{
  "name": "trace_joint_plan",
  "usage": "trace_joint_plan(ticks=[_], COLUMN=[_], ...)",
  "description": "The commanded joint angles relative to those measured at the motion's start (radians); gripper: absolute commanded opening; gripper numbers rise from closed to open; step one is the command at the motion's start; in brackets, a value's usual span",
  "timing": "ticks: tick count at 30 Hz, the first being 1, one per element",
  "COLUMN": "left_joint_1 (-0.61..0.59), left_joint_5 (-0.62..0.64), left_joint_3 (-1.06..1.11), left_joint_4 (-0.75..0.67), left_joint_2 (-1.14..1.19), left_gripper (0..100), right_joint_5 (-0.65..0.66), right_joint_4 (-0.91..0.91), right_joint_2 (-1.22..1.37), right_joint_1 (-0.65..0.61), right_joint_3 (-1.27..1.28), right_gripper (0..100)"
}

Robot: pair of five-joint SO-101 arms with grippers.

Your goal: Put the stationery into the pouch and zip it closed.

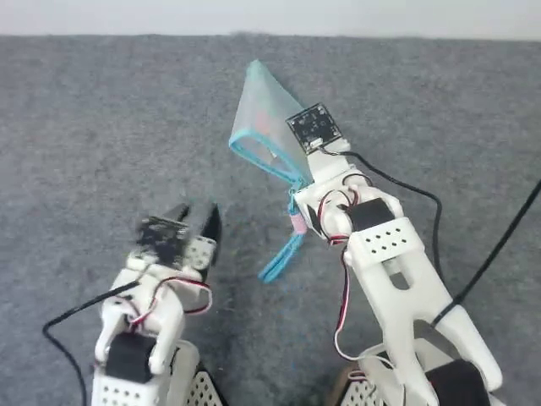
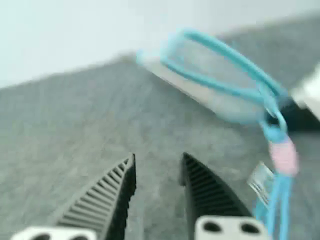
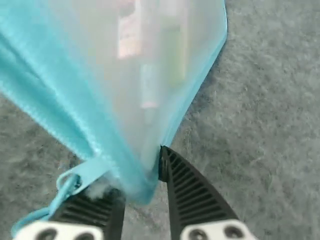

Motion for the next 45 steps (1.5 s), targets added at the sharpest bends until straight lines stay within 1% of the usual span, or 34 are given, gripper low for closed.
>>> trace_joint_plan(ticks=[1, 5, 8, 11, 16, 24, 27, 30, 33, 35, 37, 41, 45], left_joint_1=[0.120, 0.209, 0.284, 0.341, 0.345, 0.344, 0.344, 0.344, 0.342, 0.307, 0.232, 0.115, 0.075], left_joint_5=[-0.031, -0.034, -0.034, -0.034, -0.029, 0.052, 0.077, 0.074, 0.072, 0.072, 0.077, 0.072, 0.072], left_joint_3=[0.022, 0.038, 0.062, 0.073, 0.074, 0.170, 0.203, 0.228, 0.231, 0.223, 0.205, 0.186, 0.183], left_joint_4=[-0.025, -0.055, -0.094, -0.101, -0.109, -0.256, -0.313, -0.348, -0.361, -0.359, -0.359, -0.358, -0.356], left_joint_2=[0.021, 0.091, 0.129, 0.144, 0.146, 0.150, 0.150, 0.146, 0.146, 0.146, 0.144, 0.144, 0.144], left_gripper=[26, 27, 27, 27, 27, 26, 26, 21, 13, 6, 1, 1, 1], right_joint_5=[-0.029, -0.029, -0.026, -0.025, -0.002, 0.008, 0.009, 0.011, 0.031, 0.051, 0.054, 0.103, 0.126], right_joint_4=[0.105, 0.179, 0.170, 0.139, 0.117, 0.120, 0.116, 0.116, 0.116, 0.116, 0.116, 0.099, 0.044], right_joint_2=[-0.008, -0.059, -0.119, -0.177, -0.236, -0.303, -0.340, -0.381, -0.395, -0.395, -0.395, -0.395, -0.394], right_joint_1=[-0.025, -0.082, -0.124, -0.151, -0.157, -0.159, -0.189, -0.196, -0.197, -0.193, -0.191, -0.156, -0.073], right_joint_3=[-0.104, -0.127, -0.069, -0.006, 0.054, 0.124, 0.169, 0.190, 0.201, 0.219, 0.242, 0.264, 0.302], right_gripper=[0.5, 0.6, 0.6, 0.6, 0.6, 0.6, 0.6, 0.6, 0.6, 0.6, 0.6, 0.6, 0.6])
